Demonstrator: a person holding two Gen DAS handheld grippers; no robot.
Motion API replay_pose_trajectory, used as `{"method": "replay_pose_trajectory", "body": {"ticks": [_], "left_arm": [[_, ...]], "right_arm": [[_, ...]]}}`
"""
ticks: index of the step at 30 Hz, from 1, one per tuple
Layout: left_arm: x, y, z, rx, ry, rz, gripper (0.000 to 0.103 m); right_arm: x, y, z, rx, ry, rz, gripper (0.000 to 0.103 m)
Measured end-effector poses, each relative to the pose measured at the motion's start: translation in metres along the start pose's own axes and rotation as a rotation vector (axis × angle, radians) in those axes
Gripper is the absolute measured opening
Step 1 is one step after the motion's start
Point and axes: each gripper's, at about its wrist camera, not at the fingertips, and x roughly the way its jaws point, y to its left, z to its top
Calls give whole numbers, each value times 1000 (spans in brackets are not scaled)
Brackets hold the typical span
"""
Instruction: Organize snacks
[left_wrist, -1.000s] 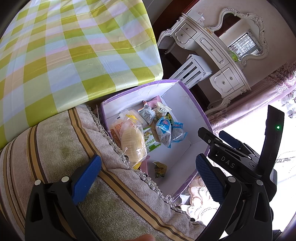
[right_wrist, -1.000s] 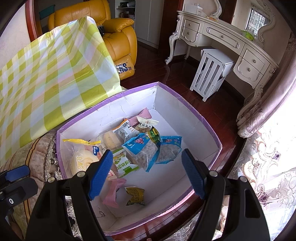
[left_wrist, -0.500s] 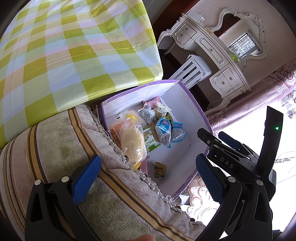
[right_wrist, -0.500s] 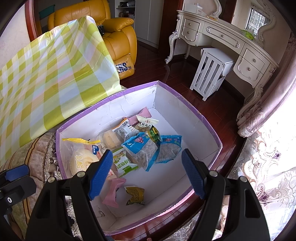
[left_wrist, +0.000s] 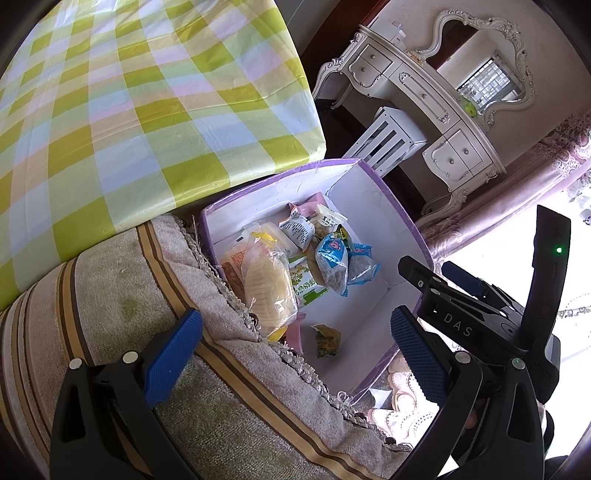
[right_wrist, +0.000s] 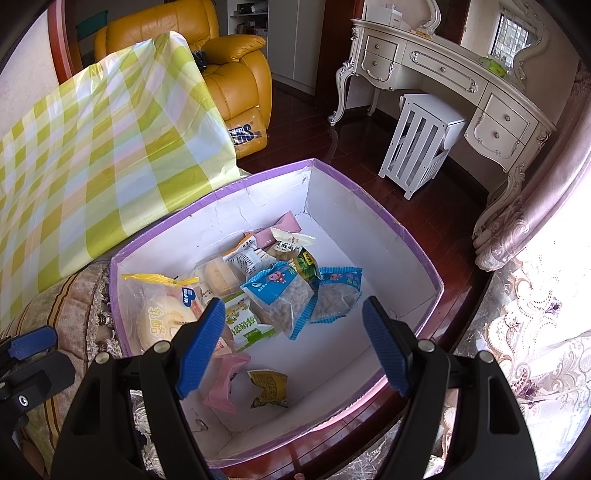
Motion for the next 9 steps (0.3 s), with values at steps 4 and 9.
{"method": "replay_pose_trajectory", "body": {"ticks": [4, 9], "left_arm": [[-22, 11, 3, -56, -28, -56, 99], [-81, 62, -4, -127, -152, 123, 99]], "right_arm": [[-1, 20, 0, -27, 4, 43, 77], [-22, 81, 8, -129, -14, 165, 77]]}}
